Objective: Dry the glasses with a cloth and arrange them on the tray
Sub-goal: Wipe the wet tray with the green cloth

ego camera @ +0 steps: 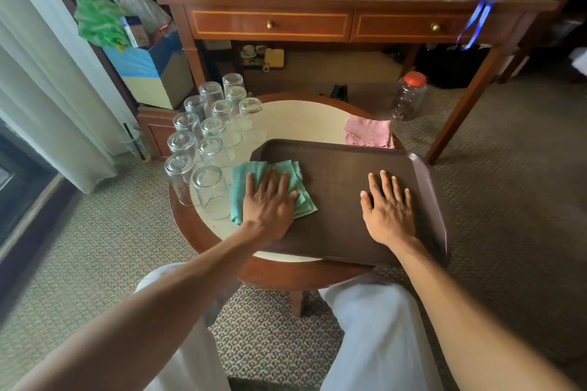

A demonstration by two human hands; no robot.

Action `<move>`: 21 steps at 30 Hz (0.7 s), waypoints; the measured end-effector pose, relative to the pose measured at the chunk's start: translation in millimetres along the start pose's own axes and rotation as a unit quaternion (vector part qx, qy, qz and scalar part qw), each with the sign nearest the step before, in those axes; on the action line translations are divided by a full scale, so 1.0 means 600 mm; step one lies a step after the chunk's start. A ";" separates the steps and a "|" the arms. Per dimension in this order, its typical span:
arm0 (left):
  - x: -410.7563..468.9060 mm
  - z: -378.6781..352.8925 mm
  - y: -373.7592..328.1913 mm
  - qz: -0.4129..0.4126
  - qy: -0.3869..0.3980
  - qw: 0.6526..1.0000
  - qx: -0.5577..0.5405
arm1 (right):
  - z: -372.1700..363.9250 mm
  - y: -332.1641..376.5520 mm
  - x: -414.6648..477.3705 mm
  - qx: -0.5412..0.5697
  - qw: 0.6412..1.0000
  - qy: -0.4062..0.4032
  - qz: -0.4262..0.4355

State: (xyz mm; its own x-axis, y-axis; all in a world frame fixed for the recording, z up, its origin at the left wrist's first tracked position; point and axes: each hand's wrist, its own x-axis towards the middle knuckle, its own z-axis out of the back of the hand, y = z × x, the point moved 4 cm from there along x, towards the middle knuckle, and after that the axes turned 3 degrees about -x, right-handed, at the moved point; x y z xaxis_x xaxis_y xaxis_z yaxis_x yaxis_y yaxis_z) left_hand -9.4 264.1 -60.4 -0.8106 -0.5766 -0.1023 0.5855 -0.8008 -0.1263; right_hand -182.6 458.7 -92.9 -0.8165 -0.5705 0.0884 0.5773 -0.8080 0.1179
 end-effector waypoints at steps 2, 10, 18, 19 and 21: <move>-0.008 -0.011 -0.009 0.005 0.003 1.000 -0.028 | 0.000 0.000 0.002 0.004 1.000 -0.005 0.001; 0.109 -0.011 -0.033 0.009 0.026 0.991 -0.132 | -0.001 -0.001 0.001 0.004 1.000 -0.018 0.017; 0.069 -0.028 -0.086 -0.079 0.049 0.993 -0.071 | -0.007 -0.006 0.001 0.001 1.000 -0.020 0.005; 0.041 -0.032 -0.084 -0.103 0.058 0.991 -0.067 | -0.008 -0.007 0.001 0.001 1.000 -0.016 0.002; -0.017 -0.040 -0.071 -0.141 0.070 0.986 -0.060 | -0.005 -0.006 0.000 0.006 1.000 -0.017 0.002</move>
State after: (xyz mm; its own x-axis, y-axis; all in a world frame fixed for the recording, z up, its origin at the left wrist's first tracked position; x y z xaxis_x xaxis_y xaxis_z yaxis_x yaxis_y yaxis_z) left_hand -25.7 307.8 -77.4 -0.9370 -0.2986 -0.1815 0.3406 -0.8965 -0.2834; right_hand -184.8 461.1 -96.3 -0.8140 -0.5677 0.1231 0.5803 -0.8041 0.1287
